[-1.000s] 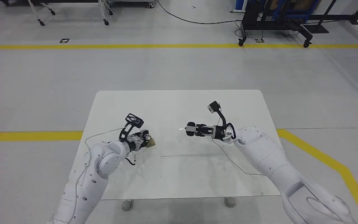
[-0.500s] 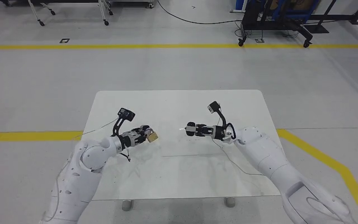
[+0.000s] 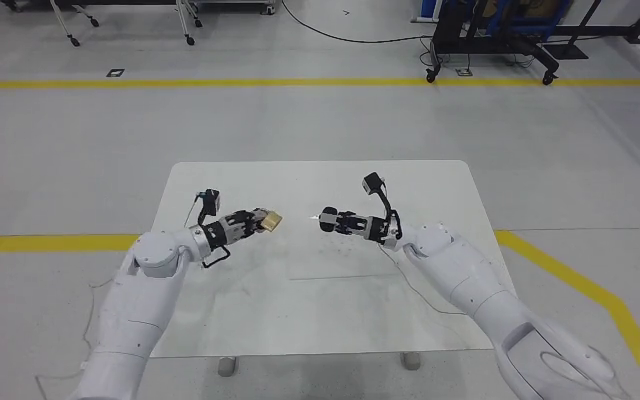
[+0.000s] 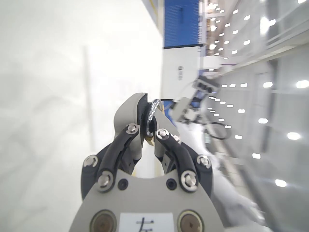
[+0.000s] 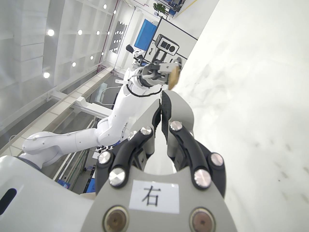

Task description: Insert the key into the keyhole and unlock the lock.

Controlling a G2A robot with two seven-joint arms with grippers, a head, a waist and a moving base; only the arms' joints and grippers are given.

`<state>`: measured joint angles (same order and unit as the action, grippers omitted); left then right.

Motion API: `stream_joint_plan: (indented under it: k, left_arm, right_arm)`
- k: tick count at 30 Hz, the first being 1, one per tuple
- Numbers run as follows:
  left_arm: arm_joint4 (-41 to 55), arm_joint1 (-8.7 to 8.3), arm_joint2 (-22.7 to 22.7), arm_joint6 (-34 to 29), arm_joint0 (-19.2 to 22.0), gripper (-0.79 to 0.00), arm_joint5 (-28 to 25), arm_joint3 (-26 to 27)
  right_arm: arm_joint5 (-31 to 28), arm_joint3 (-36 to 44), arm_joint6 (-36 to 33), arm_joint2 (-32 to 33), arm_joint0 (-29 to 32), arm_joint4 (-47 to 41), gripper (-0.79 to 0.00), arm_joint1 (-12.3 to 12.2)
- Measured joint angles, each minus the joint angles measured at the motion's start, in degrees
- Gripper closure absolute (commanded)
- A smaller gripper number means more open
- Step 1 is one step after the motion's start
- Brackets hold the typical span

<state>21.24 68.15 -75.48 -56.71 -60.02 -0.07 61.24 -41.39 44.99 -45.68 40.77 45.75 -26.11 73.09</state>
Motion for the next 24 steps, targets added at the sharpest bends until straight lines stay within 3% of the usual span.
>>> stream_joint_plan:
  k: [3, 7, 24]
  left_arm:
    - [11.8, 0.97, 1.7, -3.9, 3.6, 0.000, 2.6, -5.9]
    - [12.1, 2.10, 5.2, -5.2, 6.6, 0.000, 3.7, -11.3]
    - [11.7, 2.13, 5.5, -5.1, 6.7, 0.000, 3.7, -11.6]
  right_arm:
    - [0.0, -0.4, 1.4, 0.3, -0.4, 0.9, 0.000, 0.3]
    - [0.0, -0.5, 1.9, 0.6, -0.5, 1.0, 0.000, 0.4]
    - [0.0, -0.5, 1.8, 0.6, -0.5, 0.9, 0.000, 0.3]
